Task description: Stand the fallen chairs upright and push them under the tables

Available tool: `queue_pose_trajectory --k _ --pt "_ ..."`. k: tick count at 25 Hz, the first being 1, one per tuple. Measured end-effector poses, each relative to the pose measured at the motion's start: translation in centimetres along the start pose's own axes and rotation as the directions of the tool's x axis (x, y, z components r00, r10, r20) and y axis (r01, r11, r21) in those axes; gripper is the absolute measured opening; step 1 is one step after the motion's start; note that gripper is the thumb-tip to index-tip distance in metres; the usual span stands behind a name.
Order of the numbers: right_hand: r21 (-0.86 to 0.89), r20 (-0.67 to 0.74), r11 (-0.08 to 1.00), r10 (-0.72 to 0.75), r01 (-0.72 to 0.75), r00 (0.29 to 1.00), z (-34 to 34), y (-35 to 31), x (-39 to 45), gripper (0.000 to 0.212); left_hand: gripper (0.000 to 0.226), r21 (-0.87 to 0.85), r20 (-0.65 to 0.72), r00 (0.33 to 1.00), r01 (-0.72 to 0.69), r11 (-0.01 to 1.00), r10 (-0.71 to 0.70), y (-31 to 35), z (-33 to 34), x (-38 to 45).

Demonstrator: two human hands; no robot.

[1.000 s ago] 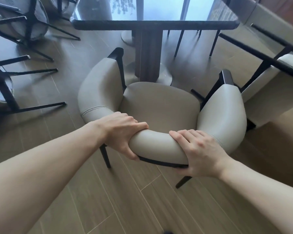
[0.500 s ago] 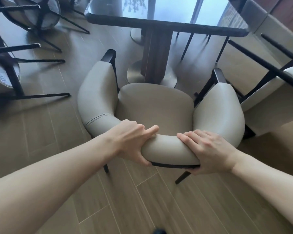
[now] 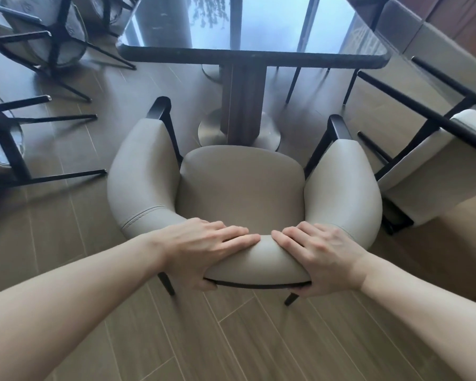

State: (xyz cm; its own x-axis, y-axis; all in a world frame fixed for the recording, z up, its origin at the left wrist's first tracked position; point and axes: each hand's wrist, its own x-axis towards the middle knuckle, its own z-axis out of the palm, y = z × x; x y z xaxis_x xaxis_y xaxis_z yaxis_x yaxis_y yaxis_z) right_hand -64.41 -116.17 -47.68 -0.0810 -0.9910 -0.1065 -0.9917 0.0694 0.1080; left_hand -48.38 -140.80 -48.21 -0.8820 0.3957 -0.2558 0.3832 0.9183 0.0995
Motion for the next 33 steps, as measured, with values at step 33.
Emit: queue_pose_trajectory --k 33 --pt "0.039 0.443 0.894 0.385 -0.446 0.81 -3.4 17.5 18.2 0.107 0.115 0.193 -0.004 0.821 0.561 0.805 -0.571 -18.5 -7.5 13.1"
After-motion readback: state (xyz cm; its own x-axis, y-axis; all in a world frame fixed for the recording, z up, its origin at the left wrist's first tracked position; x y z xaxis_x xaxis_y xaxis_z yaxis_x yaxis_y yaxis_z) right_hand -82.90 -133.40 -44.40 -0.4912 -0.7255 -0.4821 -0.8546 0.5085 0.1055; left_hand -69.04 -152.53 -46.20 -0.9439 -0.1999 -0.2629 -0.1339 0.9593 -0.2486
